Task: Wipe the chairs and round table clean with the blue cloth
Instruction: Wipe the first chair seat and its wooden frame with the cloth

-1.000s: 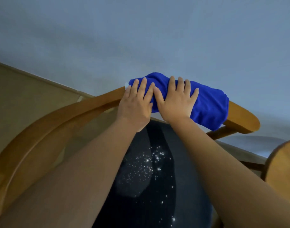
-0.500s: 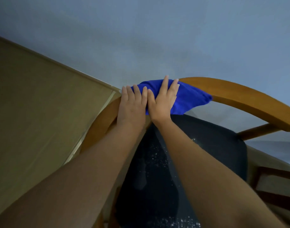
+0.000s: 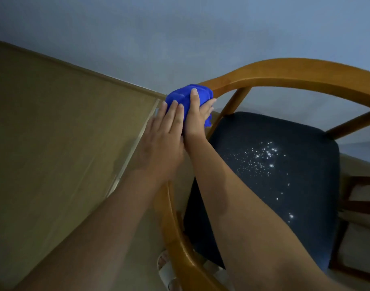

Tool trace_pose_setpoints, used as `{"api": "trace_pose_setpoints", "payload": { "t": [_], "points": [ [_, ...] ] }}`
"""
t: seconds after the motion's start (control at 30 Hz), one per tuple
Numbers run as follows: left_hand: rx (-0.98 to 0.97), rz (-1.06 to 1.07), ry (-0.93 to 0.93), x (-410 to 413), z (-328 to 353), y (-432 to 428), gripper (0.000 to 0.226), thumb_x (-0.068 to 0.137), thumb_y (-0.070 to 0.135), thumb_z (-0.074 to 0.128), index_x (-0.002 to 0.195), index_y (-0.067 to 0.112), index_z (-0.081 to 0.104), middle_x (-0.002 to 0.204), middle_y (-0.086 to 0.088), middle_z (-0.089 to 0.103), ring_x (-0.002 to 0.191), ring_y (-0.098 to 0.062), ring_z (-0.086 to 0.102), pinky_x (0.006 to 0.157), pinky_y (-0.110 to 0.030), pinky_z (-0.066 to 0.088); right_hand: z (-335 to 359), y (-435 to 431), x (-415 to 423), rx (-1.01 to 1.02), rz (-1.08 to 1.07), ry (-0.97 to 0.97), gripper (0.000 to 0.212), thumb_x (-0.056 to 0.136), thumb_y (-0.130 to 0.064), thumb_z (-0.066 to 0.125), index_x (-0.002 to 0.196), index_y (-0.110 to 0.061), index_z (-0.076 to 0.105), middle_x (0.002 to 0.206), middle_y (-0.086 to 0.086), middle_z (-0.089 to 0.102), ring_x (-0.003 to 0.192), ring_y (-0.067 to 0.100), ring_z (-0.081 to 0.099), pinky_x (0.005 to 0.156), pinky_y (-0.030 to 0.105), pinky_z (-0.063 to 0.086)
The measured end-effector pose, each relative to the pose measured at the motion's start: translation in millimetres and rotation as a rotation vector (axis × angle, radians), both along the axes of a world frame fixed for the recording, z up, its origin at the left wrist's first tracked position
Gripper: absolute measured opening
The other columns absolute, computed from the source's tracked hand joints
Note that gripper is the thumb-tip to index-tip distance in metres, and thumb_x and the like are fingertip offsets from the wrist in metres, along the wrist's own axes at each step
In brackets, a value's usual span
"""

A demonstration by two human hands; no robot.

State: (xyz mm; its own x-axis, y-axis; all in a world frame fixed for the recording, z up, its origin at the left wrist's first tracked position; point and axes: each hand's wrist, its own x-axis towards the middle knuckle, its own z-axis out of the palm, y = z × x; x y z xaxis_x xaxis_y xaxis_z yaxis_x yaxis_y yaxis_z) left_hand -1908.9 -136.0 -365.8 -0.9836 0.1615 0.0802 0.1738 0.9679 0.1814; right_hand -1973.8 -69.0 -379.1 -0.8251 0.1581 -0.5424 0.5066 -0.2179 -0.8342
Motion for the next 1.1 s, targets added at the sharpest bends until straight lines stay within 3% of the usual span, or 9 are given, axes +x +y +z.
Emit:
{"api": "trace_pose_setpoints", "payload": {
  "t": [0.13,0.37,0.57,0.63,0.7,0.83,0.9,1.0,1.1],
  "points": [
    [0.067,0.003,0.095,39.4,-13.3,-13.8,0.055,0.093,0.025,0.034,0.142,0.0,0.026,0.147,-0.018,0.035,0.138,-0.032,0.027,0.109,-0.039,0.022,-3.9,-7.4,27.7,0.016,0.077,0.058,0.077,0.093,-0.054,0.039,0.149,-0.028,-0.007,0.158,-0.002,-0.011,0.144,0.012,-0.01,0.115,0.037,0.001],
    [0.224,0.112,0.0,108.3,-32.2,-21.7,0.061,0.094,0.032,0.027,0.145,0.009,0.003,0.152,-0.011,0.007,0.141,-0.023,0.006,0.114,-0.046,0.017,-14.8,-20.9,85.4,0.024,0.247,0.172,0.096,0.077,-0.064,0.05,0.146,-0.038,-0.011,0.157,-0.012,-0.005,0.144,0.013,0.001,0.116,0.048,0.013],
    [0.321,0.066,-0.152,165.1,-42.9,-31.0,0.067,0.096,0.053,0.013,0.143,0.013,-0.013,0.149,-0.007,-0.003,0.138,-0.008,-0.003,0.111,-0.048,0.019,-28.0,-19.5,143.9,0.118,0.413,0.116,0.099,0.072,-0.071,0.054,0.142,-0.044,-0.01,0.149,-0.001,0.032,0.13,0.019,0.041,0.107,0.044,0.038],
    [0.403,0.032,-0.226,184.6,-42.8,-37.6,0.069,0.095,0.055,0.018,0.143,0.014,-0.01,0.152,-0.002,-0.004,0.137,-0.001,-0.004,0.114,-0.049,0.02,-28.7,-13.0,166.6,0.232,0.491,0.125,0.093,0.08,-0.064,0.052,0.145,-0.038,-0.008,0.146,0.002,0.037,0.125,0.021,0.047,0.104,0.041,0.041],
    [0.497,0.006,-0.249,205.4,-40.6,-42.1,0.067,0.094,0.043,0.03,0.146,0.014,0.0,0.155,-0.003,0.004,0.141,-0.008,0.006,0.113,-0.049,0.023,-25.4,-4.1,188.6,0.41,0.592,0.144,0.086,0.087,-0.056,0.049,0.148,-0.03,-0.005,0.146,0.003,0.039,0.118,0.023,0.052,0.098,0.04,0.044],
    [0.57,0.028,-0.166,232.3,-35.0,-31.9,0.06,0.09,0.024,0.036,0.144,0.012,0.016,0.148,-0.005,0.018,0.138,-0.014,0.018,0.113,-0.026,0.019,-11.0,14.8,226.2,0.725,0.819,0.113,0.078,0.092,-0.054,0.04,0.149,-0.022,-0.001,0.135,0.005,0.047,0.098,0.024,0.061,0.083,0.043,0.051],
    [0.554,-0.039,-0.163,236.1,-32.0,-19.5,0.059,0.087,0.014,0.035,0.143,0.004,0.017,0.147,-0.007,0.019,0.139,-0.015,0.015,0.115,-0.027,0.015,-5.7,25.2,244.5,0.842,0.885,0.125,0.068,0.094,-0.049,0.038,0.147,-0.018,0.01,0.124,0.005,0.054,0.09,0.025,0.062,0.074,0.04,0.051],
    [0.478,-0.205,-0.173,239.2,-30.2,-4.6,0.063,0.076,0.005,0.032,0.138,-0.004,0.029,0.145,-0.02,0.032,0.137,-0.025,0.021,0.114,-0.046,0.017,-5.6,41.7,269.0,1.027,0.879,0.195,0.034,0.096,-0.034,0.039,0.122,-0.013,0.041,0.1,0.004,0.061,0.081,0.025,0.063,0.06,0.031,0.039],
    [0.409,-0.338,-0.196,247.0,-30.9,2.4,0.06,0.075,0.008,0.036,0.134,-0.001,0.034,0.14,-0.023,0.042,0.133,-0.026,0.028,0.112,-0.041,0.014,-7.8,63.4,292.3,1.132,0.862,0.209,0.03,0.096,-0.039,0.035,0.097,-0.012,0.048,0.088,0.005,0.063,0.072,0.026,0.06,0.059,0.029,0.031]
  ]
}}
